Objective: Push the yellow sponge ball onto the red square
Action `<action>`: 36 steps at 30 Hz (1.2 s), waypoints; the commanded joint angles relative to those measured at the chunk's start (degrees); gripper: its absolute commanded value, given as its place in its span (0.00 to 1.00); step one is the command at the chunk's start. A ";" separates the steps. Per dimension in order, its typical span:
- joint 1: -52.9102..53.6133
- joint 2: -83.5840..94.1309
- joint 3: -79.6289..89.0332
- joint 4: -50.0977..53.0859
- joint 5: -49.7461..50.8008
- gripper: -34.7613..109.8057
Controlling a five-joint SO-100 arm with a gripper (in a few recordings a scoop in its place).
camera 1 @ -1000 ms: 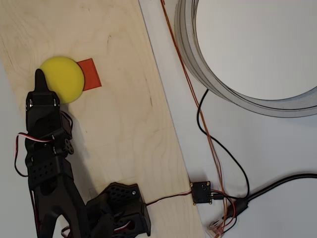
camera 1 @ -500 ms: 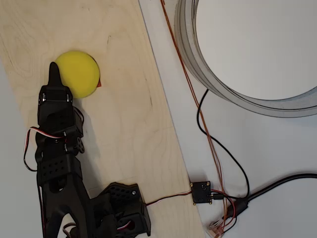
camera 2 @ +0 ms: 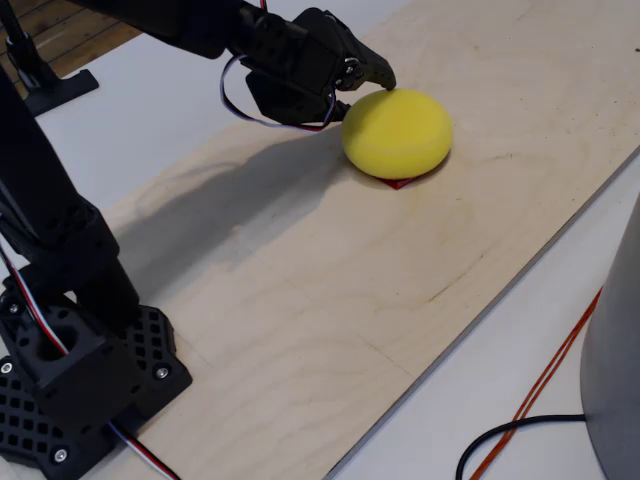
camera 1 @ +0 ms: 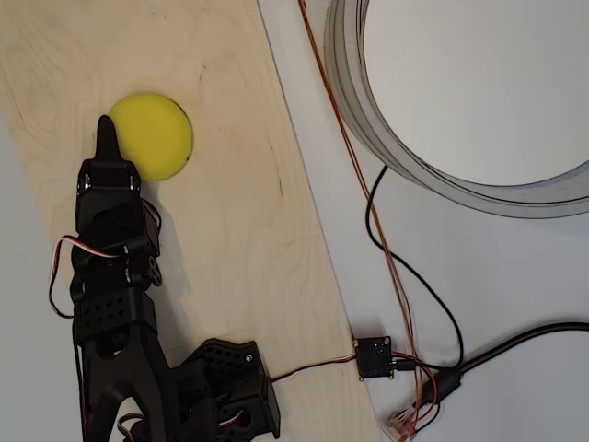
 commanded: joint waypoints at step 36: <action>0.00 14.50 0.00 -2.55 4.57 0.37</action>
